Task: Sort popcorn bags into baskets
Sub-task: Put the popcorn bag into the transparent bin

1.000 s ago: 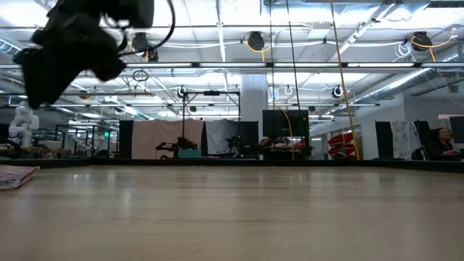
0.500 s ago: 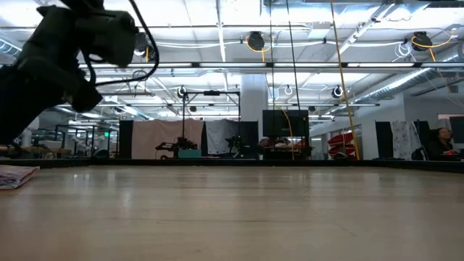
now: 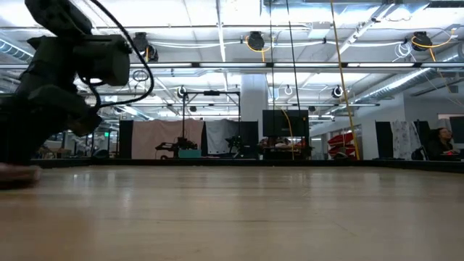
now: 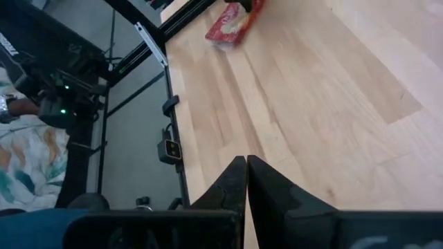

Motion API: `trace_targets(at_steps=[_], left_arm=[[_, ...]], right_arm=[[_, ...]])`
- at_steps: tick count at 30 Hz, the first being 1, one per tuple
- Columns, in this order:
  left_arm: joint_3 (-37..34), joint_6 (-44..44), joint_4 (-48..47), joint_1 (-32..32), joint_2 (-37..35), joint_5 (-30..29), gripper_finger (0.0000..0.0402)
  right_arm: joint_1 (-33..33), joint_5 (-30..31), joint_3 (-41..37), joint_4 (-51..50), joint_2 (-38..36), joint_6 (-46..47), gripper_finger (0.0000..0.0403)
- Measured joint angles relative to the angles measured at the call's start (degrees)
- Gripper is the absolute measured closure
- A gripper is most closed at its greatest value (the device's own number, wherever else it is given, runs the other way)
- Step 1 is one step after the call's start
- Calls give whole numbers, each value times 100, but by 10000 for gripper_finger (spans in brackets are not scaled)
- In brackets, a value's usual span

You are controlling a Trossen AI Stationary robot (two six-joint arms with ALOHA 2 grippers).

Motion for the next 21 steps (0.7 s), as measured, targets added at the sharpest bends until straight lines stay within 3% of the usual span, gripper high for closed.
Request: trace_targets(at_steps=[4, 6, 10, 14, 17, 21], left_arm=[[341, 255, 107, 4, 18, -503, 352], [530, 271, 92, 7, 29, -815, 384], [1129, 564, 87, 19, 34, -1522, 382], [1888, 1593, 71, -46, 34, -2254, 391], [2489, 2393, 97, -48, 28, -2916, 391], [3171, 3726, 501, -52, 28, -3584, 385]], right_arm=[[-74, 2, 0, -20, -10, -81, 396], [-178, 2, 0, -81, 5, -81, 396], [-456, 3, 0, -116, 23, 36, 396], [-860, -91, 0, -357, 138, 689, 397], [-1218, -692, 0, -585, 415, 1155, 397], [-1458, -1209, 0, 79, 905, 1126, 397]])
